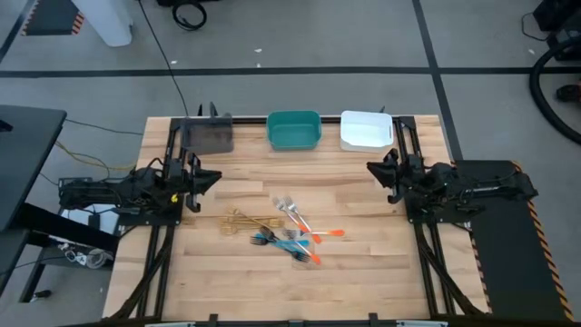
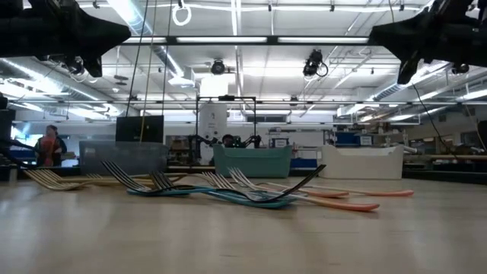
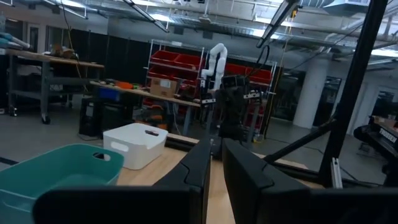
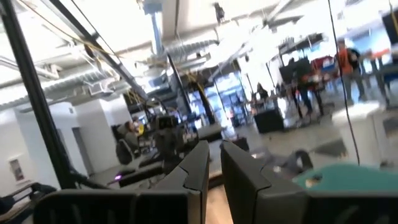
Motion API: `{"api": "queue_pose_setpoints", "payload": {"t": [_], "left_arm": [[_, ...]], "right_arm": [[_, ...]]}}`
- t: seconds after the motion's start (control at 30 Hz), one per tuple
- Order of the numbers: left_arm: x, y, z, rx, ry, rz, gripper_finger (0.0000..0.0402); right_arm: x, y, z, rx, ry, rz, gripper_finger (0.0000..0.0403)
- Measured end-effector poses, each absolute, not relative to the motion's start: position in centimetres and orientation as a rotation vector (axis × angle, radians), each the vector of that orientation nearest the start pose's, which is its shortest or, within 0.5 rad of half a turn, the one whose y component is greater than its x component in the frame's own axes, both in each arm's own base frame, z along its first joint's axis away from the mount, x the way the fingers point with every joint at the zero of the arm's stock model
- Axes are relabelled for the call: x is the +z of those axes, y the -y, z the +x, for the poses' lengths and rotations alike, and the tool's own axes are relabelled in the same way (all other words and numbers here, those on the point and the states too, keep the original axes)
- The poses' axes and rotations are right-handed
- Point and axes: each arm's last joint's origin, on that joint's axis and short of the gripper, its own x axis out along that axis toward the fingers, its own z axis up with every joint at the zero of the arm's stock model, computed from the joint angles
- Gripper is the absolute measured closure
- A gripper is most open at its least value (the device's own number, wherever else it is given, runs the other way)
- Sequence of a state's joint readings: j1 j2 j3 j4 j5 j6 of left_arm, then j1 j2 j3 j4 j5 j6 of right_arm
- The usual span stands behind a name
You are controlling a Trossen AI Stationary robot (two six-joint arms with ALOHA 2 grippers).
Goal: Sort silverware by color (type)
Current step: Put the orange fork into the blue bin
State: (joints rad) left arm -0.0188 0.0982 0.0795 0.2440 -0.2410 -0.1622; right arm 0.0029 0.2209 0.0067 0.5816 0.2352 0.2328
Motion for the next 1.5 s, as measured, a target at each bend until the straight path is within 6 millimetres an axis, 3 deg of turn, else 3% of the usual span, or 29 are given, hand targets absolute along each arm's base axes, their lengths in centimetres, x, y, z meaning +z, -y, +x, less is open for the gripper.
{"api": "queue_pose_setpoints", "payload": {"t": [0.33, 0.57, 0.83, 1.1, 1.27, 1.5], "left_arm": [[20.7, -0.5, 9.7, 0.206, 0.247, -0.177, 0.0351], [21.7, -0.5, 9.4, 0.198, 0.359, -0.18, 0.0351], [23.1, -0.5, 8.9, 0.197, 0.501, -0.102, 0.0351], [23.8, -0.3, 9.3, 0.136, 0.564, -0.096, 0.0351], [26.3, -0.3, 9.6, 0.134, 0.438, -0.112, 0.0351], [30.9, -0.3, 10.4, 0.14, 0.229, -0.115, 0.0351]], "right_arm": [[20.5, 0.6, 10.6, -0.193, 0.414, 0.232, 0.0353], [20.5, 0.7, 10.8, -0.224, 0.408, 0.208, 0.0353], [21.8, 0.7, 10.6, -0.219, 0.556, 0.121, 0.0353], [24.1, 0.6, 11.6, -0.233, 0.565, 0.069, 0.0353], [25.5, 0.6, 12.5, -0.232, 0.535, 0.069, 0.0353], [27.8, 0.7, 14.3, -0.255, 0.361, 0.096, 0.0353]]}}
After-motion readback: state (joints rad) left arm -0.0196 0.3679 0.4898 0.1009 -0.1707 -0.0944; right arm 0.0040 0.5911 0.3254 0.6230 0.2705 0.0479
